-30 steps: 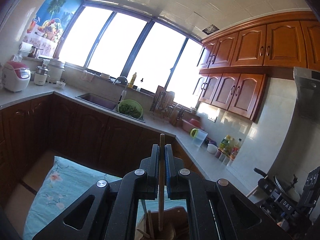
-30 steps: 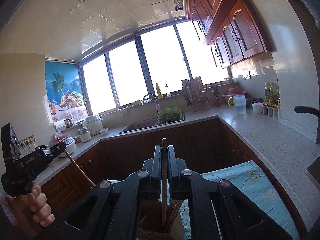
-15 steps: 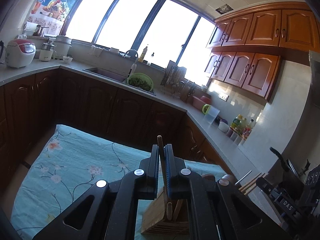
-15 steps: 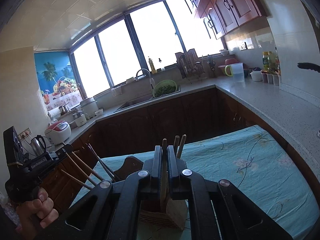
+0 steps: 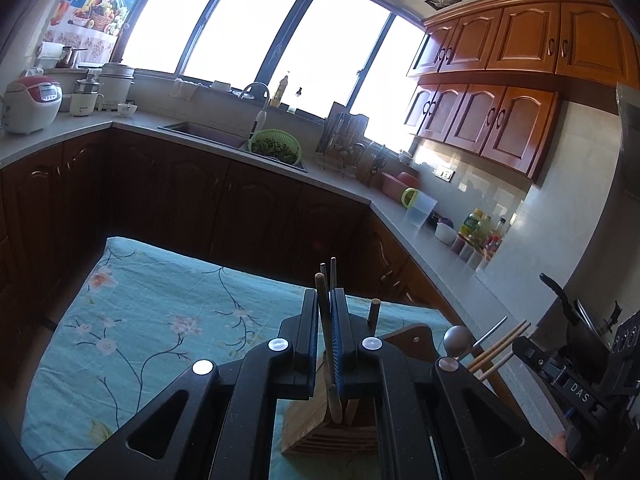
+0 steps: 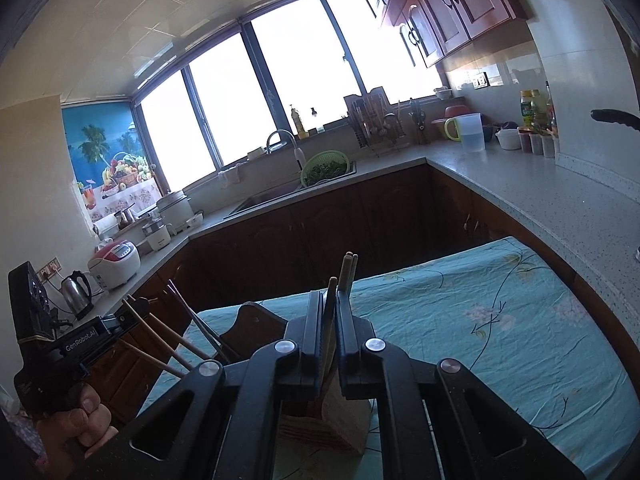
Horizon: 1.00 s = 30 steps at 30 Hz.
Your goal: Organize utensils
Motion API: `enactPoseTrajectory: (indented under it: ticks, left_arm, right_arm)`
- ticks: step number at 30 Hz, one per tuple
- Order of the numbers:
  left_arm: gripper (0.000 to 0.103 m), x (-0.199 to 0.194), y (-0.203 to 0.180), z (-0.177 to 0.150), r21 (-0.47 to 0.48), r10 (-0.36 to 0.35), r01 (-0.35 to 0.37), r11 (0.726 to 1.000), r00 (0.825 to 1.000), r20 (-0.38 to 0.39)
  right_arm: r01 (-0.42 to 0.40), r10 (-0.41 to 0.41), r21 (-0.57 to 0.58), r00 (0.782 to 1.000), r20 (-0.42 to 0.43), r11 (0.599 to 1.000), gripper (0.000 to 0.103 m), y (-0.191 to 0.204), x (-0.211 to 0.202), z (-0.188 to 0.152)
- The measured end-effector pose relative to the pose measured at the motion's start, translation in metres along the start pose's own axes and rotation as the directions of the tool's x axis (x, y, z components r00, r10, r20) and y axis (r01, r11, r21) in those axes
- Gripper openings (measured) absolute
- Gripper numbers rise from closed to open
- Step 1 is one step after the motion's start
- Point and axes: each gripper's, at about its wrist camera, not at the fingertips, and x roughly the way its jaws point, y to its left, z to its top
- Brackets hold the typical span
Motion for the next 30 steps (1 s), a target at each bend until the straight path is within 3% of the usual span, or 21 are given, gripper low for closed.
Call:
enactPoseTrajectory:
  ticks: [5,9,11,12,13,14,16,18,20,25,30]
  left_arm:
    - [0.005,0.001,-0.004,-0.004,0.007,0.003,-0.003,1.000,1.000,-0.015]
    - [0.007,0.000,-0.005,-0.006,-0.001,0.003,-0.003,1.000,0.999,-0.034]
    - [0.017,-0.003,-0.004,-0.004,-0.006,0.005,-0.005,1.000,0.999,-0.032]
    - [0.021,-0.006,-0.004,-0.003,-0.012,0.004,-0.004,1.000,1.000,-0.025]
    - [0.029,-0.011,-0.004,-0.002,-0.019,0.002,-0.003,1.000,1.000,-0.011]
    - [0.038,-0.015,-0.004,-0.002,-0.023,-0.003,0.004,1.000,1.000,0.003]
    - [0.045,-0.023,-0.005,-0.002,-0.020,0.000,0.000,1.000,1.000,0.027]
    - [0.051,-0.032,-0.006,-0.005,-0.018,0.004,-0.004,1.000,0.999,0.042]
    - [0.064,-0.041,-0.005,-0.011,-0.022,0.014,-0.013,1.000,0.998,0.056]
    - [0.079,-0.070,0.004,-0.039,-0.043,0.037,-0.034,0.999,0.997,0.073]
    - [0.081,-0.100,0.018,-0.082,-0.083,0.058,-0.055,0.995,0.998,0.037]
  right_arm:
    - [-0.002,0.002,0.008,1.000,-0.003,1.000,0.006,-0.001,0.001,0.000]
    - [-0.006,0.006,0.016,1.000,-0.008,1.000,0.013,-0.002,0.000,0.001]
    - [-0.008,0.008,0.029,1.000,-0.006,1.000,0.024,-0.003,-0.003,0.002]
    - [-0.013,0.012,0.035,1.000,0.000,0.999,0.035,-0.005,-0.005,0.003]
    - [-0.016,0.016,0.039,1.000,0.010,0.999,0.046,-0.005,-0.009,0.004]
    - [-0.020,0.019,0.043,1.000,0.021,0.999,0.050,-0.005,-0.012,0.004]
    - [-0.025,0.023,0.051,0.999,0.045,0.998,0.064,-0.004,-0.021,0.007]
    - [-0.035,0.031,0.059,0.997,0.067,0.998,0.071,-0.004,-0.030,0.007]
    - [-0.043,0.038,0.061,0.995,0.087,0.997,0.078,-0.003,-0.038,0.006]
    - [-0.056,0.050,0.064,0.995,0.088,0.996,0.093,-0.002,-0.055,-0.015]
    - [-0.025,0.023,0.039,0.999,0.042,0.999,0.095,0.001,-0.068,-0.056]
